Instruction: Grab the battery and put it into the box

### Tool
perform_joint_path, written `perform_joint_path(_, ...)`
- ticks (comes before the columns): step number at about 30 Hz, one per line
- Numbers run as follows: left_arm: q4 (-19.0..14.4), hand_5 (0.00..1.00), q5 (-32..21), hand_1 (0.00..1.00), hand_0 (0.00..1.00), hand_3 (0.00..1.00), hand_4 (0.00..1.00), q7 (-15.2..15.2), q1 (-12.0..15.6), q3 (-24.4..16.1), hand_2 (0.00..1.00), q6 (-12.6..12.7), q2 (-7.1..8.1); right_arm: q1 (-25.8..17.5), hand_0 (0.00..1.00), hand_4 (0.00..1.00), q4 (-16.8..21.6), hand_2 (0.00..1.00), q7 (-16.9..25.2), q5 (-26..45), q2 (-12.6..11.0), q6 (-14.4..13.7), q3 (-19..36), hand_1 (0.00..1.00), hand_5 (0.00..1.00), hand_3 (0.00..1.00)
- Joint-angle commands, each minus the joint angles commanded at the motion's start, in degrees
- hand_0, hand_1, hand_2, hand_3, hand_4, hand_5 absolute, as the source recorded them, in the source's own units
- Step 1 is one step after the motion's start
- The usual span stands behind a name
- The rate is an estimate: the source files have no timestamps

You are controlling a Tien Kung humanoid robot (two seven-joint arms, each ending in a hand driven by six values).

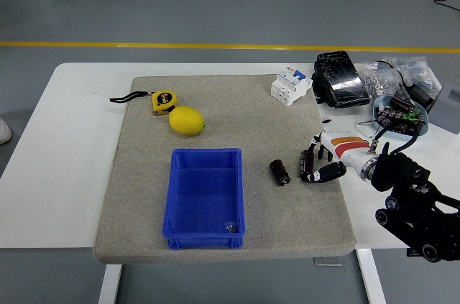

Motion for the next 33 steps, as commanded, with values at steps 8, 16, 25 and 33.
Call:
perform_joint_path(8, 0.06, 0.602, -0.01, 0.586, 0.549, 0.582, 0.629, -0.09, 0.09, -0.07, 0.642, -0.05, 0.02, 0.28, 0.31, 0.909, 3.41, 0.433, -1.02, -1.89, -0.81, -0.02, 1.36, 0.345, 0.412, 0.481)
perform_joint_path(16, 0.11, 0.601, 0.11, 0.581, 0.551, 0.583, 0.629, -0.06, 0.25, -0.15, 0.638, -0.09, 0.31, 1.02, 0.31, 0.905, 14.15, 0.433, -3.23, -6.24, -1.88, 1.16, 3.7, 0.343, 0.394, 0.478)
perform_joint_path(25, 0.12, 0.601, -0.22, 0.579, 0.55, 0.582, 0.629, -0.14, 0.73, -0.17, 0.634, -0.06, 0.36, 2.77, 0.31, 0.888, 24.24, 0.435, -5.36, -6.91, 1.14, 2.44, 0.22, 0.344, 0.396, 0.48)
perform_joint_path(33, 0.04, 0.602, 0.02, 0.579, 0.55, 0.582, 0.629, -0.02, 0.77, -0.27, 0.634, -0.15, 0.35, 5.01, 0.312, 0.872, 24.16, 0.437, -5.63, -6.31, 6.11, 4.36, -4.7, 0.343, 0.382, 0.478)
